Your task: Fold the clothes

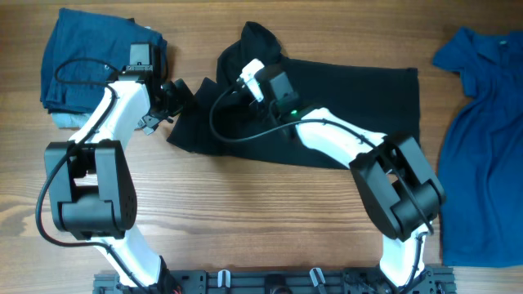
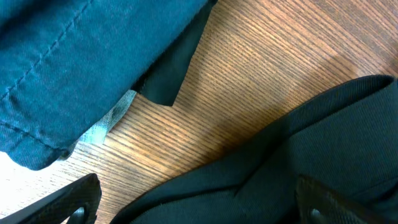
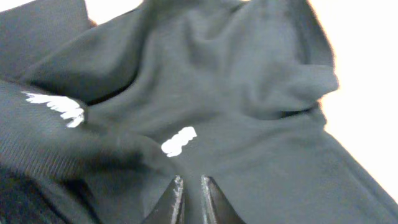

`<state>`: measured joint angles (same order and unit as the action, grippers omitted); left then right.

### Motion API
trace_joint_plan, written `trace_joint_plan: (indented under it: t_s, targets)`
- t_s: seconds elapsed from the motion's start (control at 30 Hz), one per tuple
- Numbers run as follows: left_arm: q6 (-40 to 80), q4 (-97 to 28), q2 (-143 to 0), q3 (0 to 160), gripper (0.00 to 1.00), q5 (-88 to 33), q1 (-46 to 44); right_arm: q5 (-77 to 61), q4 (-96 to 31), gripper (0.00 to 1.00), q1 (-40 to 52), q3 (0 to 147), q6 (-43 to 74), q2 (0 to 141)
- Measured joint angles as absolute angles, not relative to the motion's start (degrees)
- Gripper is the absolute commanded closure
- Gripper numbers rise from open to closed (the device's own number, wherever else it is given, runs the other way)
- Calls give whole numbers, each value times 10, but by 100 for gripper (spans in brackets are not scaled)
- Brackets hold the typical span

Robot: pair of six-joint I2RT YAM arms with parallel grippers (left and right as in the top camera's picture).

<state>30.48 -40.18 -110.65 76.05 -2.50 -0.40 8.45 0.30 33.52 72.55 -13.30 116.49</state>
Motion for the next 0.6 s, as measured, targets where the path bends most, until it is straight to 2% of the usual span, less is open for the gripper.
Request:
trace_joint_plan:
  t_s: [0.03, 0.13, 0.23, 0.27, 0.3, 0.4, 0.6]
  targets:
    - [305, -402, -1107, 761, 0, -25, -4, 81, 13, 66, 330, 726, -132, 1165]
    - [305, -402, -1107, 761, 0, -25, -4, 64, 41, 65, 301, 734, -116, 1165]
    - [305, -402, -1107, 761, 0, -25, -4, -11, -88, 81, 283, 790, -106, 1163]
    - [305, -402, -1107, 761, 0, -25, -4, -43, -145, 91, 289, 812, -114, 1153]
    - [305, -402, -1107, 761, 0, -25, -4, -64, -163, 93, 298, 827, -123, 1145]
    - [305, -402, -1107, 761, 0, -25, -4, -90, -239, 94, 341, 844, -197, 1134]
    - [305, -402, -1107, 761, 0, -25, -4, -77, -257, 96, 358, 845, -265, 1216]
